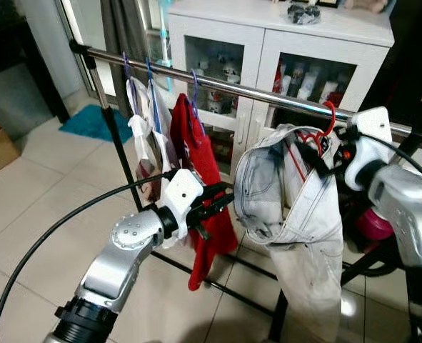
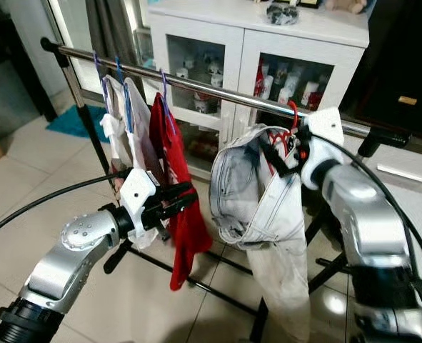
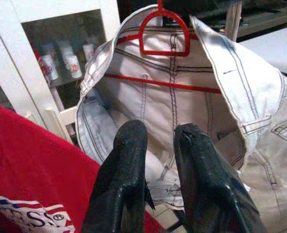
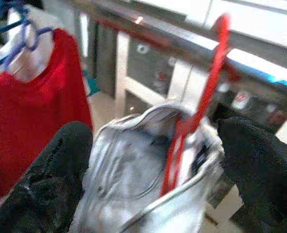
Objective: Hang hanger
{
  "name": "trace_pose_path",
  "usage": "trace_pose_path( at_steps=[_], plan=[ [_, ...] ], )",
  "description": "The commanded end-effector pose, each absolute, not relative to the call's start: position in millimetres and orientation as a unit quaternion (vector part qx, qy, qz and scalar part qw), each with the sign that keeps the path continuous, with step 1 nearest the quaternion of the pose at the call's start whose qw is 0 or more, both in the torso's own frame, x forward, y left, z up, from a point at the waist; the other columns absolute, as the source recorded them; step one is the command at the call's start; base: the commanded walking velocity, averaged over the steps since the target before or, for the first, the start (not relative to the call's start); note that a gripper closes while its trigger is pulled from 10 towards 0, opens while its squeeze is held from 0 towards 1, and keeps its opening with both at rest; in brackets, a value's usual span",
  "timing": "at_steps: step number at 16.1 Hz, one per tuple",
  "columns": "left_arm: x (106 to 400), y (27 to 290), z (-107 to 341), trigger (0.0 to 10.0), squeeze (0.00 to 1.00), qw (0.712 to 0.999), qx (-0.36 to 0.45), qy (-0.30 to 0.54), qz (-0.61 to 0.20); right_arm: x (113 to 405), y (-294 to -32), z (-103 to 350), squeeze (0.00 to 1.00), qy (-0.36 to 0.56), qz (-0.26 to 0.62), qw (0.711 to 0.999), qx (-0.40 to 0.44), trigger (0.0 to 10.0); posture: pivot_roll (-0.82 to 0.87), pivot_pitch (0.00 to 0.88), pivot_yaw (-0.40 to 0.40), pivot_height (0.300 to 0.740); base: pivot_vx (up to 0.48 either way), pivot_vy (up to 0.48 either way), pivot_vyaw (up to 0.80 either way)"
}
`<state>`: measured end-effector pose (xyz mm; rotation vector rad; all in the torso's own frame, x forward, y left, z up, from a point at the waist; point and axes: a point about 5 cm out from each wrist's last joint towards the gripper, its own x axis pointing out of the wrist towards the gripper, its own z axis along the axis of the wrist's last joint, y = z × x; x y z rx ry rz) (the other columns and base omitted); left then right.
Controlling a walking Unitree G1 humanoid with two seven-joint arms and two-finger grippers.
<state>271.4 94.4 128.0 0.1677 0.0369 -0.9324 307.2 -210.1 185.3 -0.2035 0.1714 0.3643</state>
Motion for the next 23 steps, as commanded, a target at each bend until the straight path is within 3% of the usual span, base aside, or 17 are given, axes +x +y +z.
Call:
trace_pose_path(
  at_steps=[1,13,23],
  plan=[
    [274.3,93.1,131.3,10.0,0.0,0.888,0.088,0.011,-0.45,304.6,-206.7,188.7,0.0,0.083,0.196,0.971,-0.106,10.0,-0.06,0.0,0.015,0.74,0.0,0.0,0.0],
    [272.2,93.4,129.6,10.0,0.0,0.889,0.094,0.012,-0.448,323.2,-204.5,185.9,0.0,0.126,0.171,0.971,-0.112,10.0,-0.04,0.0,-0.022,0.74,0.0,0.0,0.0],
    [273.7,92.0,129.5,10.0,0.0,0.886,0.096,0.012,-0.453,331.1,-193.2,174.2,0.0,0.165,0.215,0.957,-0.108,10.0,-0.04,0.0,-0.023,0.74,0.0,0.0,0.0]
  ],
)
